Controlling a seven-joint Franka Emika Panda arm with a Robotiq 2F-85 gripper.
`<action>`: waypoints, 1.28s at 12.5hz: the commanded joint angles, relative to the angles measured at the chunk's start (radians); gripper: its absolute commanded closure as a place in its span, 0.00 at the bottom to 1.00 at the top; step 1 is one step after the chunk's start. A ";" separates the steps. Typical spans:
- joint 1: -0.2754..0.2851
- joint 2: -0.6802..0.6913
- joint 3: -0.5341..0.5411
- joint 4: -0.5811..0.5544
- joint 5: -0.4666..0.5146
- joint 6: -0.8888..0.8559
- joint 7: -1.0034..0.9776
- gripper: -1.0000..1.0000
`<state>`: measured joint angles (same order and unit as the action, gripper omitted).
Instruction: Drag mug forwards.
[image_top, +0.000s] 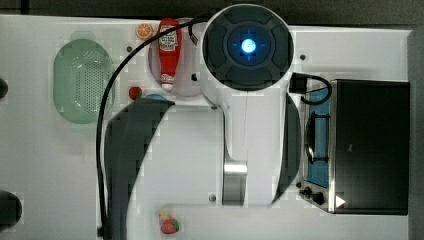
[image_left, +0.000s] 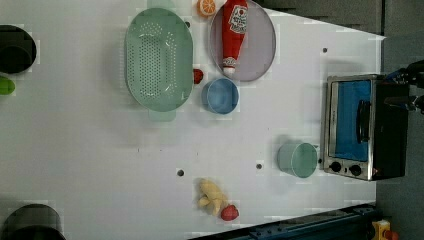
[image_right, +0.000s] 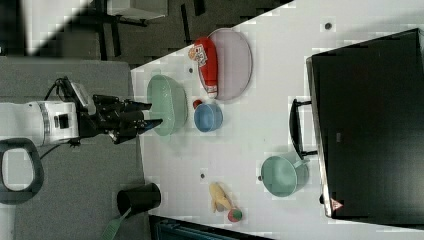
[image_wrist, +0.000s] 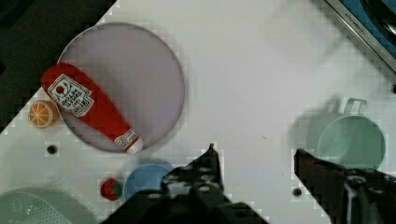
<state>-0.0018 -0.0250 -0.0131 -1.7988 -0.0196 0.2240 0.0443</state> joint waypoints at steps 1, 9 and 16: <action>-0.024 -0.337 -0.054 -0.243 0.000 -0.107 -0.056 0.26; -0.025 -0.184 -0.114 -0.368 0.000 0.018 0.127 0.00; -0.036 0.023 -0.172 -0.525 0.000 0.356 0.578 0.00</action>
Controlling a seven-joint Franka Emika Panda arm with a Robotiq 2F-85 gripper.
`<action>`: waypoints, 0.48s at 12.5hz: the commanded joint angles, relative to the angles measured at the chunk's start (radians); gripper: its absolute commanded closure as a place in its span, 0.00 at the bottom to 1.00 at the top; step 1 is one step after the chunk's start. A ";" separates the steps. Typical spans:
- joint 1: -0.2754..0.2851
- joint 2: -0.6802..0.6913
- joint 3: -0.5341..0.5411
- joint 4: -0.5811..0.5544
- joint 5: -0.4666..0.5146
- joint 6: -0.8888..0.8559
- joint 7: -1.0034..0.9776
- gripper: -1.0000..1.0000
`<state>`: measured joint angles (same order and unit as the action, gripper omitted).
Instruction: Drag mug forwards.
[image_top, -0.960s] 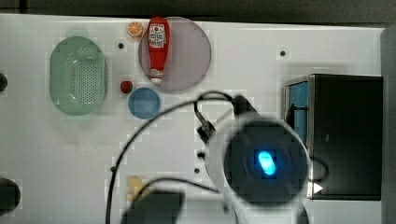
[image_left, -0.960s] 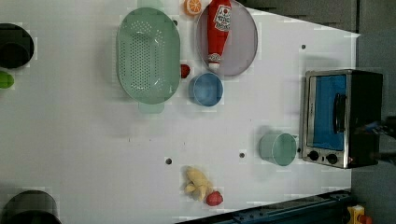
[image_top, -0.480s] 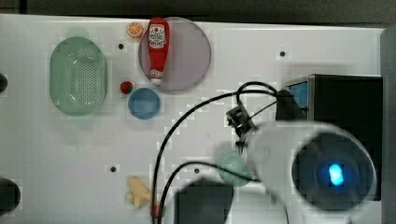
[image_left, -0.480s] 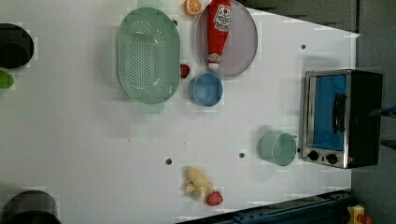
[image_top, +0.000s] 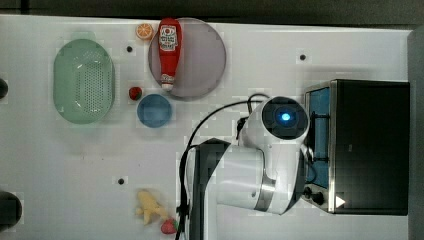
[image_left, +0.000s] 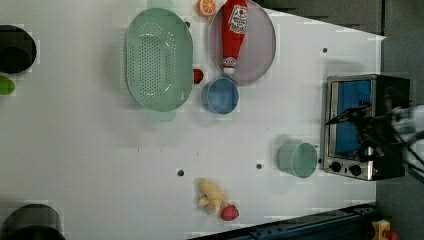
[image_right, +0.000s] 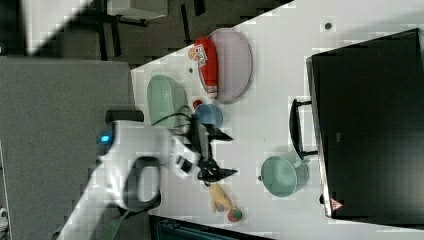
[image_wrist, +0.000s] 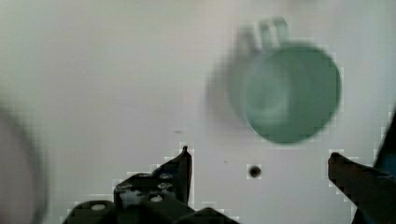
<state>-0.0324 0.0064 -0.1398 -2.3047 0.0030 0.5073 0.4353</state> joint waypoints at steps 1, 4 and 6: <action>-0.006 0.023 -0.050 -0.037 -0.023 0.119 0.207 0.00; -0.004 0.114 -0.049 -0.074 -0.023 0.268 0.207 0.00; -0.002 0.168 -0.046 -0.088 -0.023 0.325 0.207 0.00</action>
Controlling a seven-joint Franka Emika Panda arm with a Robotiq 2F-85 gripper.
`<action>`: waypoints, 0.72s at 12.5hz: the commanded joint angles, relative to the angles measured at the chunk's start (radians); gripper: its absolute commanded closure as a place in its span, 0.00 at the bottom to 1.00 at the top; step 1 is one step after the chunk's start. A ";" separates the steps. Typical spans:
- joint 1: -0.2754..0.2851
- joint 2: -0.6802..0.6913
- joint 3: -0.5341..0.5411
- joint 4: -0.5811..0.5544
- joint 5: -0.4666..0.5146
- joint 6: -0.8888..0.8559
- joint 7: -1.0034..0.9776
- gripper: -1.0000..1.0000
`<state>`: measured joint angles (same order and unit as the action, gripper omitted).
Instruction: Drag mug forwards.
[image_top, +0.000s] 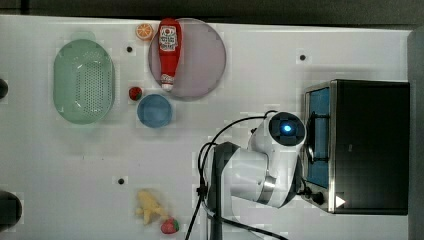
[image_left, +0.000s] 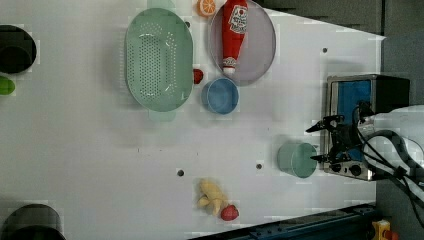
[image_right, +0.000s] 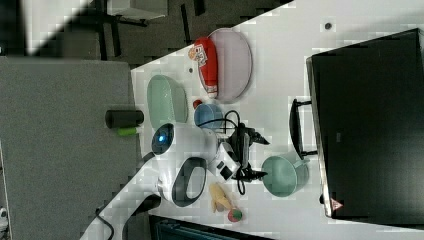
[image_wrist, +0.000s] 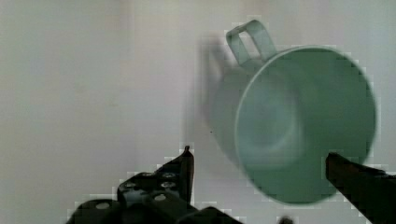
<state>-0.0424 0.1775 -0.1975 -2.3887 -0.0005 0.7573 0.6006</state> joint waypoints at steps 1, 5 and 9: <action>0.008 0.021 0.013 -0.004 -0.019 0.093 0.042 0.00; 0.007 0.074 0.015 -0.022 -0.019 0.123 0.046 0.16; 0.006 0.077 0.018 -0.025 -0.019 0.157 0.055 0.64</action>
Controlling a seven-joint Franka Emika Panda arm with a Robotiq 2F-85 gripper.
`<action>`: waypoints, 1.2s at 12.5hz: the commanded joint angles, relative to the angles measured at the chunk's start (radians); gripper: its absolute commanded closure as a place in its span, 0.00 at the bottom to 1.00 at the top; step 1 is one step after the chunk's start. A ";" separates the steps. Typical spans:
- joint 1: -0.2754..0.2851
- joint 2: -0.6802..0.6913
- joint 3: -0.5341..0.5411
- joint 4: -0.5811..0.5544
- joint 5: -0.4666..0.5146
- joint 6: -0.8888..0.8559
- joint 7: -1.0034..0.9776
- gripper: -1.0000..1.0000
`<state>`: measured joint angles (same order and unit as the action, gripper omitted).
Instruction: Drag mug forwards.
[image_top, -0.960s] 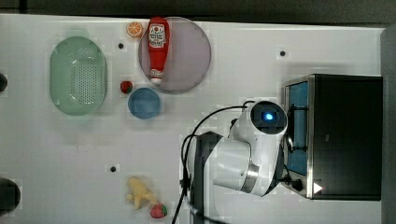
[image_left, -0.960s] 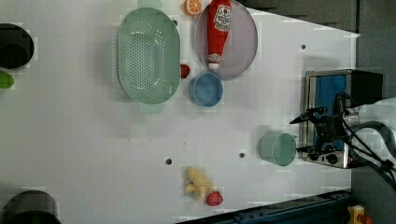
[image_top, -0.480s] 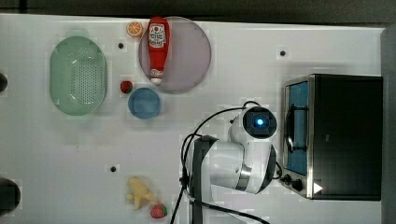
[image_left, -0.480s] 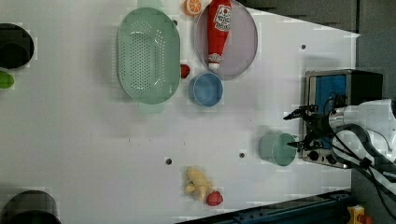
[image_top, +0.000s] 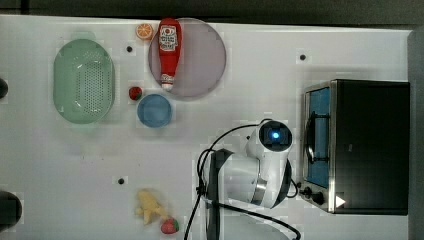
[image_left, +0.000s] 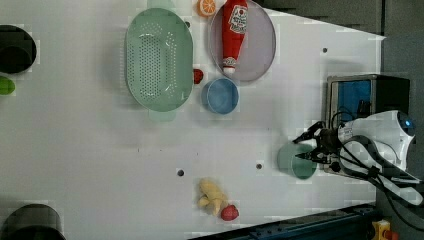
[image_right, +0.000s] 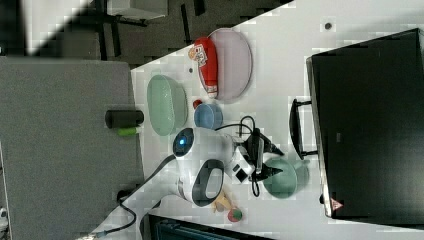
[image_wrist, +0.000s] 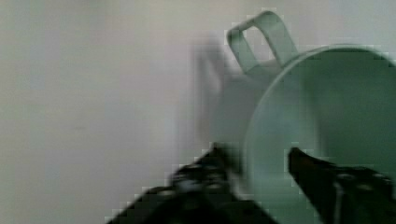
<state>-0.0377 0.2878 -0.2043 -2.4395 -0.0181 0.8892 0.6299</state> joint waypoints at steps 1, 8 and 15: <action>0.001 -0.032 0.023 0.024 -0.001 0.037 0.026 0.76; 0.003 0.024 0.040 0.101 -0.001 0.113 0.026 0.82; 0.007 0.201 0.069 0.384 -0.001 0.111 0.026 0.82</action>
<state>-0.0243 0.4990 -0.1576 -2.0820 -0.0071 1.0156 0.6436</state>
